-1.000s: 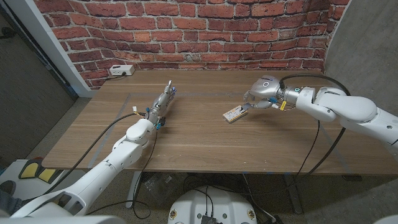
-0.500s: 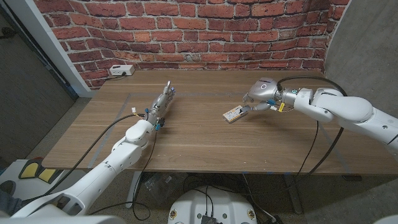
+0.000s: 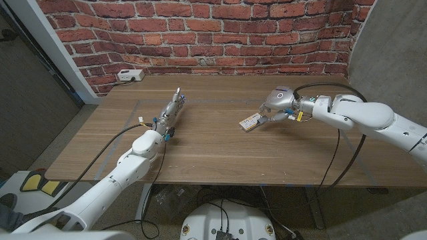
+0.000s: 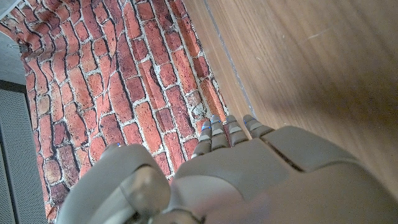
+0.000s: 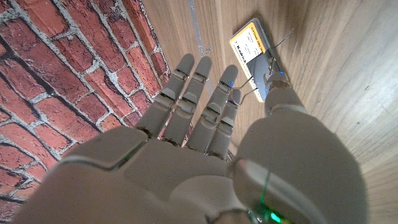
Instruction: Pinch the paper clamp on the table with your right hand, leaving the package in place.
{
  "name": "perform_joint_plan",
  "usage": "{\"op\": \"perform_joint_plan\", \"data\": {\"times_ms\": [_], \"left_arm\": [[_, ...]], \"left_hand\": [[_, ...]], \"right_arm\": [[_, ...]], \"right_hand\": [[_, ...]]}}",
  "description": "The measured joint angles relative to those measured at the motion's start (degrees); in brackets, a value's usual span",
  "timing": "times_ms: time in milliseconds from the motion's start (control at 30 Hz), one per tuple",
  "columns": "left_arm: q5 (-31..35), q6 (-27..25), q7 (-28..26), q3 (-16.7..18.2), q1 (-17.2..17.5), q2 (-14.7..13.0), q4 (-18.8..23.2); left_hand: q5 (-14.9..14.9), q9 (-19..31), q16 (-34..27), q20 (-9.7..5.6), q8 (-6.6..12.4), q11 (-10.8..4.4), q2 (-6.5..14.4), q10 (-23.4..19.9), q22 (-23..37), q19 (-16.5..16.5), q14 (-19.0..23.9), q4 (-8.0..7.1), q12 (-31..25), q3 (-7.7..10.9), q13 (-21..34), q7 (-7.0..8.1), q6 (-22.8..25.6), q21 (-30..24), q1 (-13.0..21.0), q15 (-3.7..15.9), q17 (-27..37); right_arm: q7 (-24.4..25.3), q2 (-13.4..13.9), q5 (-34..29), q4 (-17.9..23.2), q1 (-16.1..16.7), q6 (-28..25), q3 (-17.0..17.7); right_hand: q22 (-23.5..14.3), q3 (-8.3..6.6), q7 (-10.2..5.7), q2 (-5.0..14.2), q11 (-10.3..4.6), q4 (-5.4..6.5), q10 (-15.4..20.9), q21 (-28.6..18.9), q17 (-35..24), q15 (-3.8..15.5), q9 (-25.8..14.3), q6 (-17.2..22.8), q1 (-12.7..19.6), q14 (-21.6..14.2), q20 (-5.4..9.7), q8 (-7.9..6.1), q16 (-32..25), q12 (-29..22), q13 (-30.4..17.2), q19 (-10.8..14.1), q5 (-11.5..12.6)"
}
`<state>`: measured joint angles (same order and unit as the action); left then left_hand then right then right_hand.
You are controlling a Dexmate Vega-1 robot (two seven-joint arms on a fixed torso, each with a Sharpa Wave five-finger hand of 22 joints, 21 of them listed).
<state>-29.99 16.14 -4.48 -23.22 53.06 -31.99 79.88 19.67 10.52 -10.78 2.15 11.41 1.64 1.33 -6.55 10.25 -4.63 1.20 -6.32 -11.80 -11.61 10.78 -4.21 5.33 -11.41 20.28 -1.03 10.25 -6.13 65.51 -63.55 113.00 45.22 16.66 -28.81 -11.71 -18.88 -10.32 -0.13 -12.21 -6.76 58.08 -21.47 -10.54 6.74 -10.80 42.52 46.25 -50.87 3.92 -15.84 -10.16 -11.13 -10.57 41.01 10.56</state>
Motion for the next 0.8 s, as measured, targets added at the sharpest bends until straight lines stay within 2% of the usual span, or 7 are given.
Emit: {"op": "perform_joint_plan", "data": {"times_ms": [67,133,167,500,800], "left_arm": [[0.0,0.0,0.0,0.0,0.0,0.0,0.0],[-0.1,0.0,-0.2,0.2,0.4,-0.2,0.3],[-0.1,0.0,-0.2,0.2,0.4,-0.2,0.3],[-0.1,0.1,-0.6,0.4,1.3,-0.4,1.1],[-0.3,0.3,-1.1,0.6,2.0,-0.4,1.6]], "left_hand": [[0.0,0.0,0.0,0.00,0.00,0.00,0.0,0.0,0.0,0.0,0.0,0.00,0.0,0.00,0.0,0.00,0.0,0.0,0.0,0.00,0.0],[0.0,0.0,0.0,0.00,0.00,0.00,0.0,0.0,0.0,0.0,0.0,0.15,0.0,-0.15,0.0,0.00,0.0,0.0,0.0,0.00,0.0],[0.0,0.0,0.0,0.00,0.00,0.00,0.4,0.0,0.0,0.0,0.0,0.16,0.0,-0.16,0.0,0.00,0.0,0.0,0.4,0.00,0.0],[0.0,0.0,0.0,0.00,0.00,0.00,0.5,0.0,0.0,0.0,0.0,0.16,0.0,-0.15,0.0,0.00,0.0,0.0,0.5,0.00,0.0],[0.0,0.0,0.0,0.00,0.00,0.00,0.5,0.0,0.0,0.0,0.0,0.08,0.0,-0.56,0.0,0.00,0.0,0.0,0.5,0.00,0.0]], "right_arm": [[0.0,-0.1,0.0,-0.1,-0.2,0.0,-0.2],[-0.4,-0.2,-0.7,-0.2,-0.4,0.3,-0.5],[-0.4,-0.2,-0.7,-0.2,-0.4,0.3,-0.5],[-1.0,-1.0,-2.4,-0.4,-1.4,0.6,-1.9],[-1.0,-1.9,-3.3,-1.7,-3.2,2.5,-3.3]], "right_hand": [[0.0,0.07,0.00,-0.37,-0.14,0.07,-0.1,0.0,0.0,0.00,0.0,0.0,-0.4,0.0,0.07,0.20,0.0,0.1,0.0,-0.2,0.0],[0.0,0.11,2.78,-0.37,0.01,0.10,-0.4,0.0,0.0,-0.10,0.0,2.8,-0.4,0.3,0.07,0.41,0.0,0.1,0.0,-0.2,0.0],[0.0,0.26,3.07,-0.64,0.02,0.25,-0.7,0.0,0.0,-0.29,0.0,3.1,-0.8,0.5,0.07,0.61,0.0,0.1,0.0,-0.2,0.0],[0.0,0.63,3.24,-0.84,-0.11,0.61,-2.0,0.0,0.0,-0.32,0.0,3.2,-1.6,1.1,-0.04,1.35,0.0,0.1,0.0,-0.7,-0.2],[0.0,0.87,2.69,-0.99,-0.13,0.85,-2.8,0.0,-0.1,-0.41,0.0,2.7,-2.0,1.6,-0.03,1.89,0.0,0.1,0.0,-0.7,-0.1]]}}
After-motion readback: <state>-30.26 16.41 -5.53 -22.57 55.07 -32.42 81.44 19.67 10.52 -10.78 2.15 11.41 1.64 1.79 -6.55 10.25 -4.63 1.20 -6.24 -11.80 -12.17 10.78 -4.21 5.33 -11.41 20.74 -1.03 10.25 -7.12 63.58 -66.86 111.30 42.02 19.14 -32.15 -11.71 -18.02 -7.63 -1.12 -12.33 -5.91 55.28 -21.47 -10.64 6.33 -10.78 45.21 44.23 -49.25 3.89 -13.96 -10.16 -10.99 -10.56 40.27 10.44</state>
